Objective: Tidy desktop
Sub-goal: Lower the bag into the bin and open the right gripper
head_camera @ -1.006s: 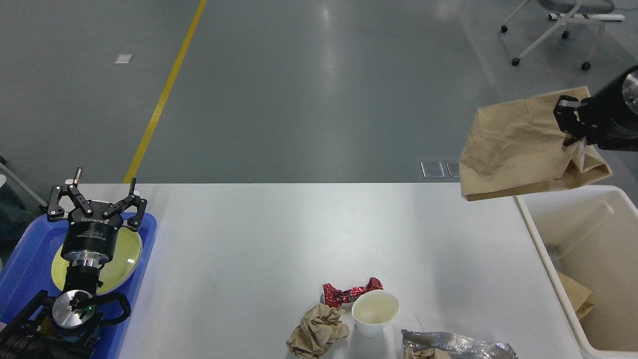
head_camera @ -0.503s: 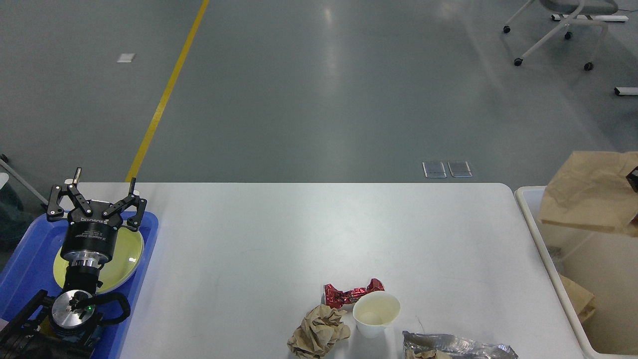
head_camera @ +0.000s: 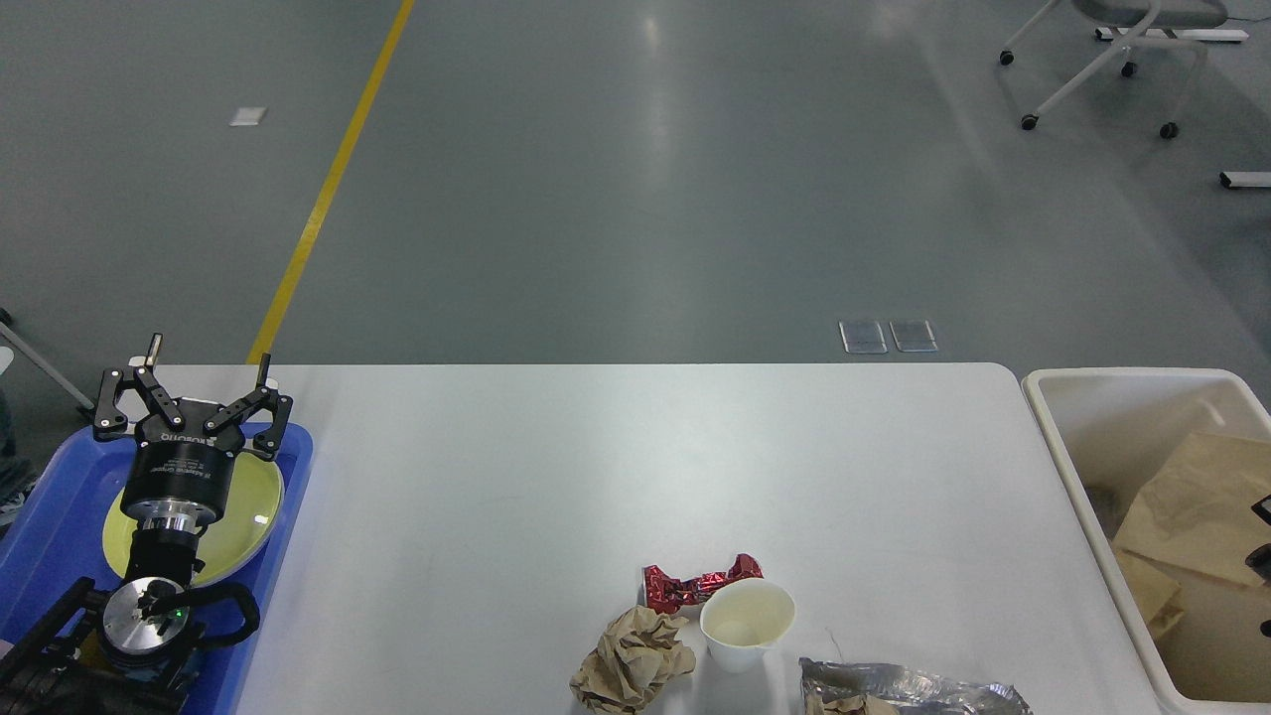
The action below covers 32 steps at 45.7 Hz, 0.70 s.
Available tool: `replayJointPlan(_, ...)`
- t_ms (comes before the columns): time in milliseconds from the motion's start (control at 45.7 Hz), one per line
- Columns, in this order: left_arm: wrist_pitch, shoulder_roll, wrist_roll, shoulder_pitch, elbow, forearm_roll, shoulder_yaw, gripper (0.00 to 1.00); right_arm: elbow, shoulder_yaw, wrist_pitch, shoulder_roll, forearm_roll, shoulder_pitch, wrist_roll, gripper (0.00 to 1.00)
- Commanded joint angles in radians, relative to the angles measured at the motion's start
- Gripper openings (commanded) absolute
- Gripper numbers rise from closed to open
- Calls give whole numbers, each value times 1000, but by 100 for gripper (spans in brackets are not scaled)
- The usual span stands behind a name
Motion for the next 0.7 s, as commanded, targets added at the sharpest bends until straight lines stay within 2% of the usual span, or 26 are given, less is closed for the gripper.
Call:
replayJointPlan(0,0,0,0,0,0,-1,0,96,-3,3,-31,50,1,-42,0,0)
replayJointPlan(503,0,0,0,0,0,-1,0,96,-26,-4,-35,141,3,-99,0,0)
replayJointPlan(525,0,0,0,0,0,-1,0,96,-26,1,-37,143,3,-99,0,13)
replayJointPlan(590,0,0,0,0,0,-1,0,96,-28,1,-54,143,8,-94,0,69)
replayJointPlan(634,0,0,0,0,0,1,0,96,-28,3,-74,141,8,-87,0,99)
replayJointPlan(678,0,0,0,0,0,1,0,96,-25,3,-78,141,8,-82,-2,100)
